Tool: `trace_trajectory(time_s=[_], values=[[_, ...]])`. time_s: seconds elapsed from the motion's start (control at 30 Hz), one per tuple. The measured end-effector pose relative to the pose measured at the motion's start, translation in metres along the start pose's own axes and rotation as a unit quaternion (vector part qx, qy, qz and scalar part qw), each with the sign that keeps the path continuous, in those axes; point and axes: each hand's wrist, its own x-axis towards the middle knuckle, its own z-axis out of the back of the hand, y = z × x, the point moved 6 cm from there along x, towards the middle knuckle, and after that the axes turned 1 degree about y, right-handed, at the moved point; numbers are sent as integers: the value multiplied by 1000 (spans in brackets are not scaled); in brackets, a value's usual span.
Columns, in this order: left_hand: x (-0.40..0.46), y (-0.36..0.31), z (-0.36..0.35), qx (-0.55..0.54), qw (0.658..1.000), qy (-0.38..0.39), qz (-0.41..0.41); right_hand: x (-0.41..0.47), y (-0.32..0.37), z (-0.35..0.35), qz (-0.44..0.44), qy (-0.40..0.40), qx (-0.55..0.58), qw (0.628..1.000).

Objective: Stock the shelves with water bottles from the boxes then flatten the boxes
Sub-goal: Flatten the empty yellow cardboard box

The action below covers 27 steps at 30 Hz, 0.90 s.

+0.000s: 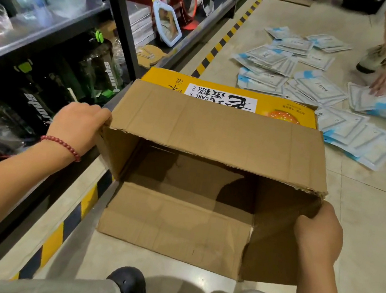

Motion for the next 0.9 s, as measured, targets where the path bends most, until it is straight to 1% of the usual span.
trace_trajectory(time_s=[0.1,0.17,0.23,0.3,0.4,0.43,0.47,0.53,0.6,0.63,0.7,0.77,0.83,0.87,0.9], values=[[7,0,6,-34,999,-30,-10,0,-1,5,-5,-14,4,1000],[13,-1,9,-73,996,-38,17,-1,0,6,-9,-18,8,1000],[16,-1,6,-118,990,-28,66,-1,1,6,-11,-13,7,1000],[16,-2,-8,-166,979,19,119,-1,2,3,-5,-2,13,1000],[6,-13,-43,-208,955,157,141,-4,7,-5,10,28,31,999],[2,-15,-50,-212,950,179,143,-5,9,-8,15,39,37,998],[0,-16,-52,-219,948,182,145,-6,12,-11,20,46,44,998],[-1,-14,-49,-271,939,146,155,-8,18,-17,27,56,61,996],[0,-10,-40,-332,925,84,164,-11,25,-23,34,67,89,993],[1,-8,-36,-343,923,59,165,-13,29,-26,41,75,100,991],[2,-5,-35,-319,930,45,174,-21,38,-32,55,107,108,987],[1,-8,-37,-264,946,64,179,-30,44,-40,65,165,84,981],[1,-22,-33,-220,963,81,131,-41,49,-44,91,200,21,975],[1,-34,-29,-208,971,79,88,-43,51,-44,100,187,7,977],[1,-48,-22,-204,975,75,41,-43,54,-39,109,154,12,982]])
